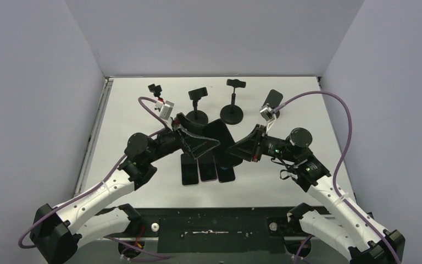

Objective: Remove the phone from the phone stand
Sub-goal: Remove the phone from the phone stand, then place the phone at the center of the board.

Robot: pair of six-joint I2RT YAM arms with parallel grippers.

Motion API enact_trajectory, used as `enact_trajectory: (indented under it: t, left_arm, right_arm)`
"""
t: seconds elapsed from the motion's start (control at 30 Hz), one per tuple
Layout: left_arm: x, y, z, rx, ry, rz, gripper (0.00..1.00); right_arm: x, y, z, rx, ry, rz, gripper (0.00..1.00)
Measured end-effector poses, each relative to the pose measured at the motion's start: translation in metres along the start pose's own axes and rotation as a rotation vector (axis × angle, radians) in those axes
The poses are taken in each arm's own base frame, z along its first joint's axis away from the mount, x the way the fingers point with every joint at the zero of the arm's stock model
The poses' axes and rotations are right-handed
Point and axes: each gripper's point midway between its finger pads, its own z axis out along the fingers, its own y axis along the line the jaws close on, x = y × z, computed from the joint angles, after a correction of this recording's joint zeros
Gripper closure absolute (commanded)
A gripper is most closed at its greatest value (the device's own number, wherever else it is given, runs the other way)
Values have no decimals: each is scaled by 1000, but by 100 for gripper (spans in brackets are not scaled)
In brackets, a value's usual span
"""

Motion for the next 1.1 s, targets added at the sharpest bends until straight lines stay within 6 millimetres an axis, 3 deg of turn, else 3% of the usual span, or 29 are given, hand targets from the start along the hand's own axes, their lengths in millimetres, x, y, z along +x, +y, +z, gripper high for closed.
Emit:
enact_trajectory:
  t: [0.17, 0.33, 0.43, 0.6, 0.77, 1.1]
  left_arm:
    - [7, 21, -25, -123, -52, -19, 2]
    - [17, 37, -67, -259, -108, -28, 3]
    - [15, 40, -86, -320, -140, -6, 3]
    - [18, 45, -110, -389, -162, 25, 3]
    - [28, 63, -123, -482, -130, 51, 3]
    - [45, 92, -140, -621, -54, 89, 3]
  right_arm:
    - [3, -19, -7, 136, -16, -35, 100]
    - [9, -82, -22, 451, -37, 14, 100]
    - [26, -120, -35, 616, -6, 63, 100]
    - [73, -169, -55, 779, 89, 149, 100]
    - [104, -198, -66, 869, 172, 215, 100]
    - [124, -234, -93, 942, 125, 281, 100]
